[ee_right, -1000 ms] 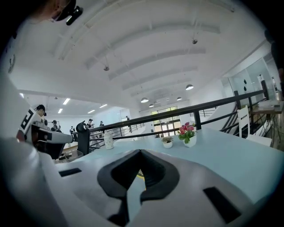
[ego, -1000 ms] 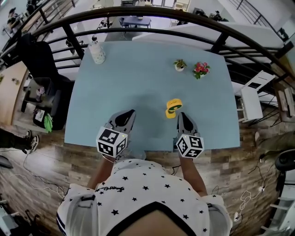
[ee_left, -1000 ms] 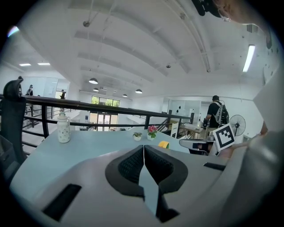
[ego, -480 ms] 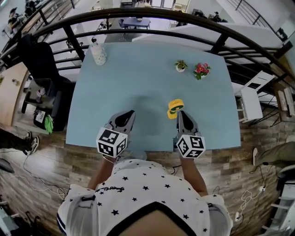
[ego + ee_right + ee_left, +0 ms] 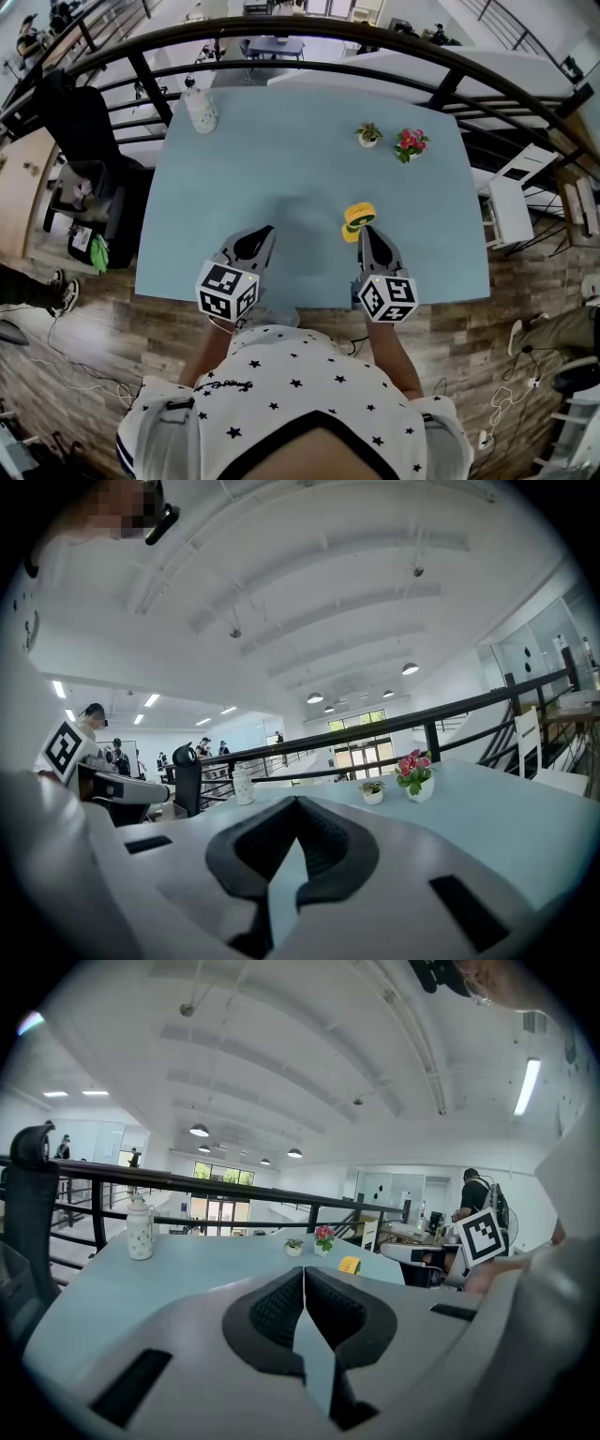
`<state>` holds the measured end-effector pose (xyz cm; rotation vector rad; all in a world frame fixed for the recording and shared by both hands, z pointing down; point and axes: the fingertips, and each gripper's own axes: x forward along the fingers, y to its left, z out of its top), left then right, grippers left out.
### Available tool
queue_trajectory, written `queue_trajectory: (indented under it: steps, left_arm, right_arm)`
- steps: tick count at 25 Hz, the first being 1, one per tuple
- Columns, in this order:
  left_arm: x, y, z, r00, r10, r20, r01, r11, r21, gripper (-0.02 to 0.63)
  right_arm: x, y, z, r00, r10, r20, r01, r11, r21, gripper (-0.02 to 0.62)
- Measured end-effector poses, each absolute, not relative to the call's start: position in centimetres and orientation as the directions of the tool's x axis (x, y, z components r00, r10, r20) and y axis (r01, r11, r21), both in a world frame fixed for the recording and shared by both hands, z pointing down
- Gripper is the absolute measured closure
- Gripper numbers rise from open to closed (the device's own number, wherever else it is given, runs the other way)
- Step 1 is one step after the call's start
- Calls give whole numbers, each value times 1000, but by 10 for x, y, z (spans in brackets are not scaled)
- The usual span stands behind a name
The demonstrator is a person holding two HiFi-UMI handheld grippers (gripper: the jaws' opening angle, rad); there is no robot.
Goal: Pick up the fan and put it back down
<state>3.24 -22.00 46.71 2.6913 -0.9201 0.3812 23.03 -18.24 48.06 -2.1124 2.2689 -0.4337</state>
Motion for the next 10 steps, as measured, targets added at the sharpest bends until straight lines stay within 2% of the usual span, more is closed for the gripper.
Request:
queue_trajectory:
  steps: [10]
  left_arm:
    - [30, -224, 466, 764, -553, 333, -625, -762, 170, 577]
  right_arm:
    - [224, -186, 477, -100, -979, 177, -975, 61, -215, 597]
